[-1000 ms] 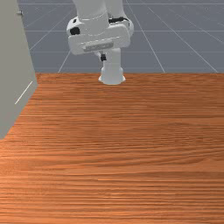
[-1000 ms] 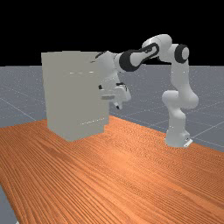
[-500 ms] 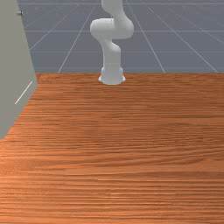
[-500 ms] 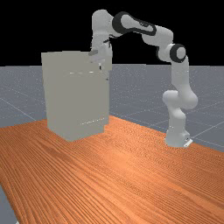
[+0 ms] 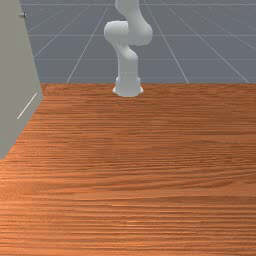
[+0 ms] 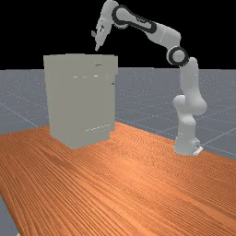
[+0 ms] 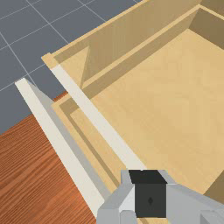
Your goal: Open the drawer
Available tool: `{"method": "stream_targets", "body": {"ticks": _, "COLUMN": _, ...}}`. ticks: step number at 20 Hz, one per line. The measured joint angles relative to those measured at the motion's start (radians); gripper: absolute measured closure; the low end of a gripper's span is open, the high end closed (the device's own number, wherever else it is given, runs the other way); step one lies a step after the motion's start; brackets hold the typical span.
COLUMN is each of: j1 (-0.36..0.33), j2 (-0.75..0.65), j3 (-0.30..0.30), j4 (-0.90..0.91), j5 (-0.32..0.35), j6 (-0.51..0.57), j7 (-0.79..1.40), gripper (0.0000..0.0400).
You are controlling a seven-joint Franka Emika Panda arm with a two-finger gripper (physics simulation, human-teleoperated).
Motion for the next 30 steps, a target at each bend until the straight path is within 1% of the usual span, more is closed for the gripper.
{"method": "stream_targets", "body": {"ticks": 3, "j1": -0.012, "j2": 0.003, "j3": -0.006, "j4": -0.018, "j5": -0.003, "j6": 0.022, "j7": 0.003, "gripper": 0.0400}}
{"method": "stream_targets", "body": {"ticks": 8, "j1": -0.009, "j2": -0.020, "j3": 0.001, "j4": -0.076, "j5": -0.002, "j6": 0.055, "j7": 0.012, "gripper": 0.0393}}
{"method": "stream_targets", "body": {"ticks": 10, "j1": -0.010, "j2": -0.024, "j3": 0.012, "j4": -0.080, "j5": -0.003, "j6": 0.058, "j7": 0.015, "gripper": 0.0345}}
{"method": "stream_targets", "body": {"ticks": 12, "j1": -0.013, "j2": -0.026, "j3": 0.023, "j4": -0.081, "j5": -0.002, "j6": 0.059, "j7": 0.016, "gripper": 0.0309}}
{"method": "stream_targets", "body": {"ticks": 13, "j1": -0.013, "j2": -0.032, "j3": 0.029, "j4": -0.086, "j5": -0.002, "j6": 0.055, "j7": 0.017, "gripper": 0.0320}}
{"method": "stream_targets", "body": {"ticks": 16, "j1": -0.018, "j2": -0.035, "j3": 0.042, "j4": -0.089, "j5": -0.004, "j6": 0.055, "j7": 0.022, "gripper": 0.0305}}
{"method": "stream_targets", "body": {"ticks": 18, "j1": -0.015, "j2": -0.048, "j3": 0.057, "j4": -0.100, "j5": -0.009, "j6": 0.048, "j7": 0.033, "gripper": 0.0319}}
{"method": "stream_targets", "body": {"ticks": 20, "j1": 0.000, "j2": -0.069, "j3": 0.074, "j4": -0.120, "j5": -0.011, "j6": 0.042, "j7": 0.038, "gripper": 0.0366}}
{"method": "stream_targets", "body": {"ticks": 22, "j1": 0.011, "j2": -0.076, "j3": 0.081, "j4": -0.128, "j5": -0.013, "j6": 0.046, "j7": 0.038, "gripper": 0.0387}}
{"method": "stream_targets", "body": {"ticks": 26, "j1": 0.005, "j2": -0.071, "j3": 0.071, "j4": -0.142, "j5": -0.026, "j6": 0.072, "j7": 0.031, "gripper": 0.0398}}
{"method": "stream_targets", "body": {"ticks": 30, "j1": 0.011, "j2": -0.098, "j3": 0.067, "j4": -0.197, "j5": -0.036, "j6": 0.134, "j7": 0.027, "gripper": 0.0400}}
